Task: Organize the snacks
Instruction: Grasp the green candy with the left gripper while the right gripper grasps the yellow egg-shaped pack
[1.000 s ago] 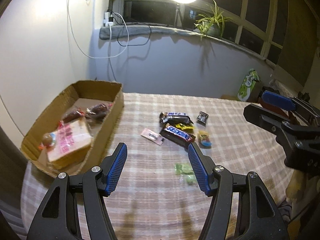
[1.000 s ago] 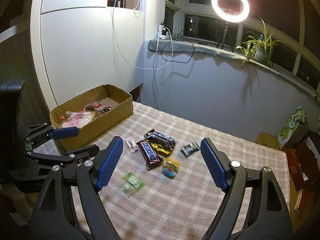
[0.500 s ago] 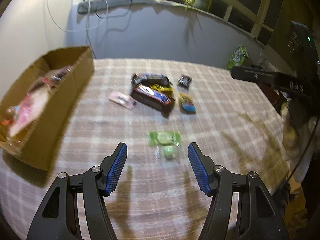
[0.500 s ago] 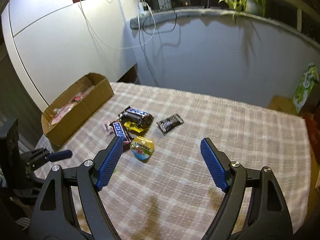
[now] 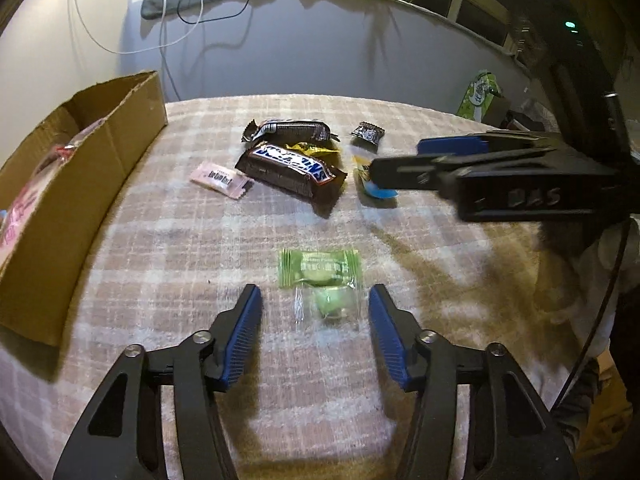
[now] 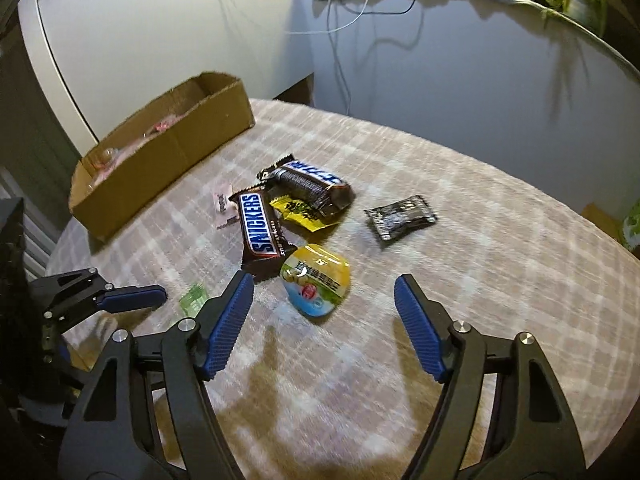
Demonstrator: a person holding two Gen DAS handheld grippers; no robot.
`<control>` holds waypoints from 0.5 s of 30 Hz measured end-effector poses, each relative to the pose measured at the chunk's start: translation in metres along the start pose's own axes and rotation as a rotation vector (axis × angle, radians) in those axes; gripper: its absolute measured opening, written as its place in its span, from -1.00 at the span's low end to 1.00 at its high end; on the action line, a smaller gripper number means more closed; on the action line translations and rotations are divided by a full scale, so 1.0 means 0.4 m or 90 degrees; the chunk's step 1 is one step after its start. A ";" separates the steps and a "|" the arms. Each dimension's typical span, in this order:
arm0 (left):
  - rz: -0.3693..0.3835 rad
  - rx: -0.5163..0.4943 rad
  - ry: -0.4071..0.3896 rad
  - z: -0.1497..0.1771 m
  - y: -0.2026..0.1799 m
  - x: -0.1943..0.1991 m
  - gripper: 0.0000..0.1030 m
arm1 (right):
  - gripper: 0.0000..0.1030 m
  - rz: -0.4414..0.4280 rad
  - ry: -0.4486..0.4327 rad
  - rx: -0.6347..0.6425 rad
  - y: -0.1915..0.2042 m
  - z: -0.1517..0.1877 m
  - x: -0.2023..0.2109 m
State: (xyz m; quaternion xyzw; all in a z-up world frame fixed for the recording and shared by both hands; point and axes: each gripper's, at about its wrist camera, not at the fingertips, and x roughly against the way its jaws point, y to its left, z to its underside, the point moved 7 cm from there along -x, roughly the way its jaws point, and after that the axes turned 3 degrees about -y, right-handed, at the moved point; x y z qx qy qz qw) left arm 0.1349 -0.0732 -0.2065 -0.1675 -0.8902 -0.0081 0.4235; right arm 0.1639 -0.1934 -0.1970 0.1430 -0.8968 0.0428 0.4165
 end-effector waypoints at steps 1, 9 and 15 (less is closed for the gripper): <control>-0.001 -0.002 -0.001 -0.002 0.000 -0.002 -0.04 | 0.47 0.002 0.004 0.003 0.002 -0.001 -0.009; -0.016 -0.011 -0.011 -0.003 0.004 -0.004 -0.48 | 0.08 0.015 0.032 0.016 0.013 0.018 -0.067; -0.011 -0.004 -0.013 -0.004 0.006 0.000 -0.50 | -0.16 0.031 0.029 0.033 0.018 0.014 -0.074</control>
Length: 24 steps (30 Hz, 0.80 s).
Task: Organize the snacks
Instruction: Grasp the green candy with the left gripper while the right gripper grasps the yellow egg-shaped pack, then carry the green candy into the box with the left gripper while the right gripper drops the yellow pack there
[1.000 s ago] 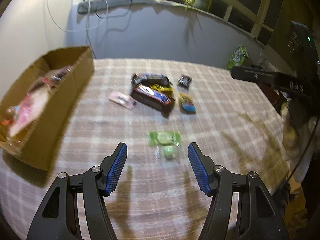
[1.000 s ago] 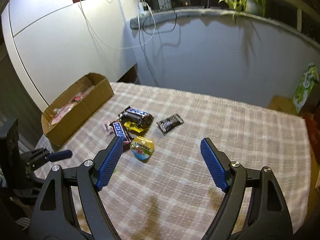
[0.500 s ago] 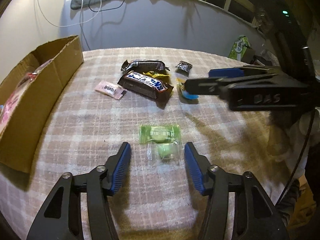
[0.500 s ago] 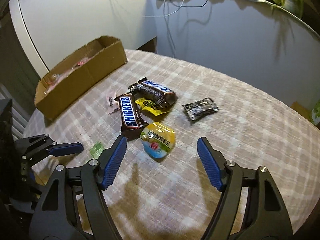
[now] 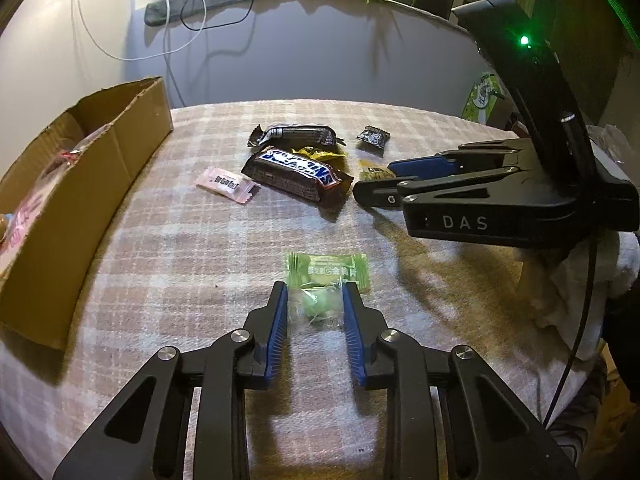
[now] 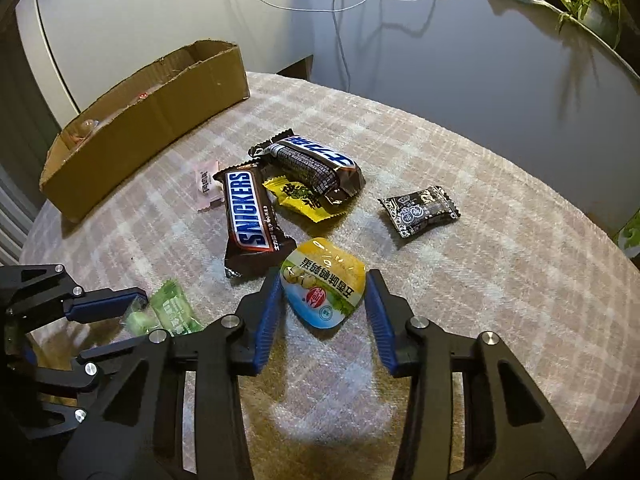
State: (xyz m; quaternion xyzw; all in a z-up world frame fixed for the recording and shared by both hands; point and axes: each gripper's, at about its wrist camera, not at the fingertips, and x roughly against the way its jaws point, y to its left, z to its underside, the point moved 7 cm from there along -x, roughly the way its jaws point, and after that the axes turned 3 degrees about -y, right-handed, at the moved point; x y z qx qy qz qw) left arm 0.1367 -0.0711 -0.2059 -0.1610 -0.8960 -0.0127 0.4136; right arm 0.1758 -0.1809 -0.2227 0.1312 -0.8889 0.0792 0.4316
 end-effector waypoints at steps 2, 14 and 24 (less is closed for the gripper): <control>0.001 0.003 -0.001 0.002 0.004 0.003 -0.51 | -0.16 0.005 -0.001 0.008 0.004 0.000 -0.001; 0.003 0.028 -0.016 0.004 0.033 0.050 -0.51 | -0.18 0.008 -0.028 -0.028 -0.013 0.019 0.059; -0.009 0.035 -0.067 -0.047 0.083 0.128 -0.51 | -0.18 0.002 -0.079 -0.027 0.021 -0.032 0.155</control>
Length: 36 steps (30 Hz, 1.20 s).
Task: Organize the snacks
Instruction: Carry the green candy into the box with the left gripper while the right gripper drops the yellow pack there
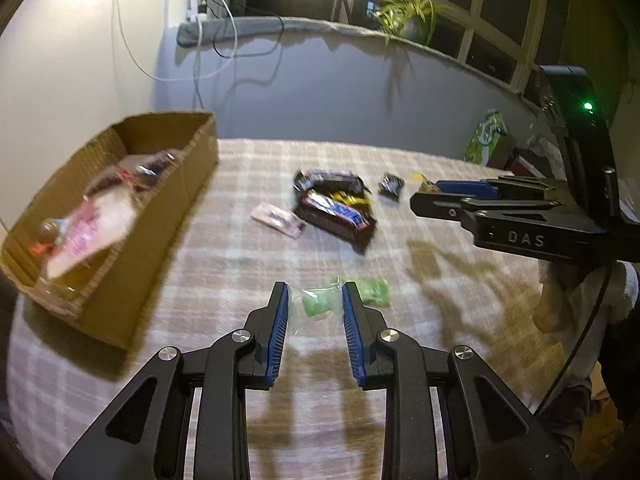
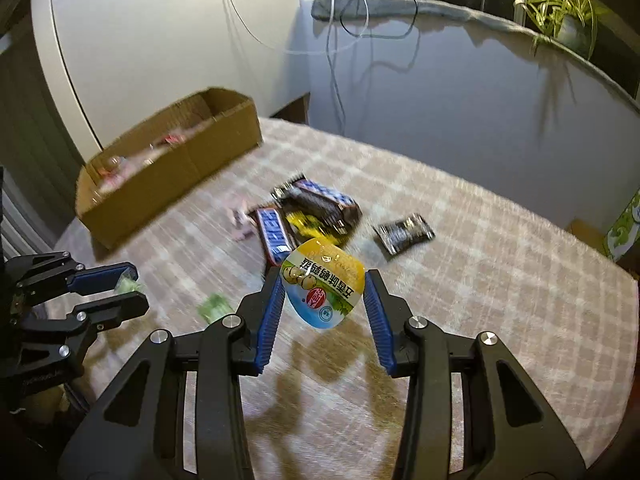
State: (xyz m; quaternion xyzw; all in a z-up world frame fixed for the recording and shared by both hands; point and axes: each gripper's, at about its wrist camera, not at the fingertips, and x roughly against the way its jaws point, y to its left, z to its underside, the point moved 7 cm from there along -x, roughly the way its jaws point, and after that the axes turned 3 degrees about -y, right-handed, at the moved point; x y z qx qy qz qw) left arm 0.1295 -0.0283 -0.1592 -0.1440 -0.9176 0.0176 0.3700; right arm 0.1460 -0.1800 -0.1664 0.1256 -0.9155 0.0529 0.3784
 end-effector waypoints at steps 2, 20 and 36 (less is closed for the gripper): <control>-0.008 0.005 -0.012 -0.018 0.023 0.014 -0.51 | -0.18 -0.006 -0.010 0.005 0.017 -0.023 0.010; -0.085 0.065 -0.070 -0.111 0.281 0.073 -0.51 | -0.18 -0.057 -0.046 0.055 0.202 -0.205 -0.042; -0.119 0.096 -0.069 -0.116 0.426 0.061 -0.51 | -0.18 -0.095 -0.018 0.094 0.369 -0.297 -0.197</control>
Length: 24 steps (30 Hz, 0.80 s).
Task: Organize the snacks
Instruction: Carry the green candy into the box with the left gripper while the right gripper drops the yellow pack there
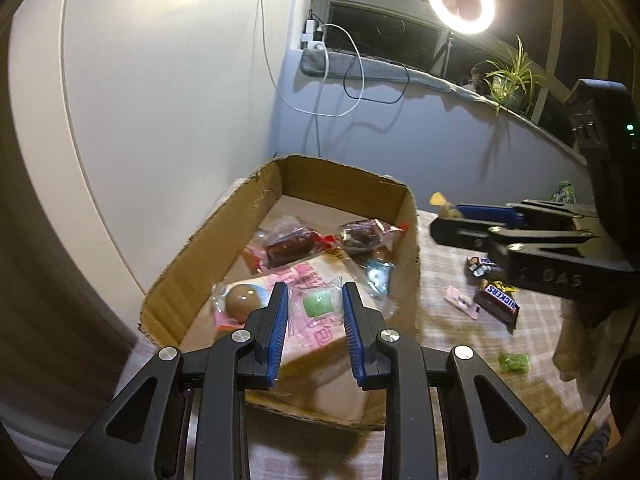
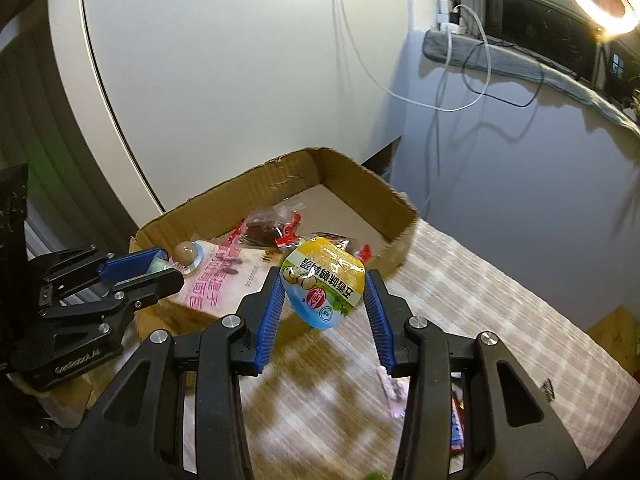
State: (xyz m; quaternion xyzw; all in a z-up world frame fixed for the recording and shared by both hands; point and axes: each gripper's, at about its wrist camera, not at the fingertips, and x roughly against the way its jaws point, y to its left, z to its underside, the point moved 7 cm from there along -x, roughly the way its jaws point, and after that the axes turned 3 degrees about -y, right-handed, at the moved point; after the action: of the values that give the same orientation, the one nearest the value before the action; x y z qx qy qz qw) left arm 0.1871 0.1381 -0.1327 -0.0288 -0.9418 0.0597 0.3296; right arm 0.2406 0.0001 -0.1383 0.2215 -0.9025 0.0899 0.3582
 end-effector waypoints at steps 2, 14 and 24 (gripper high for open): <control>0.000 0.001 0.001 -0.001 0.007 -0.005 -0.51 | -0.17 -0.001 0.006 0.002 0.010 -0.001 -0.020; 0.004 0.007 0.007 -0.001 0.016 -0.021 -0.49 | -0.16 -0.006 0.031 0.006 0.032 -0.005 -0.087; -0.005 0.005 -0.001 -0.002 0.022 -0.016 0.10 | 0.43 0.013 0.015 0.006 0.025 -0.019 -0.082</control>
State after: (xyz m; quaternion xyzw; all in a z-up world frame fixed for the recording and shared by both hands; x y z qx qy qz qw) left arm 0.1928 0.1463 -0.1370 -0.0239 -0.9420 0.0619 0.3290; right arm 0.2618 0.0223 -0.1553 0.2131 -0.9001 0.0999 0.3668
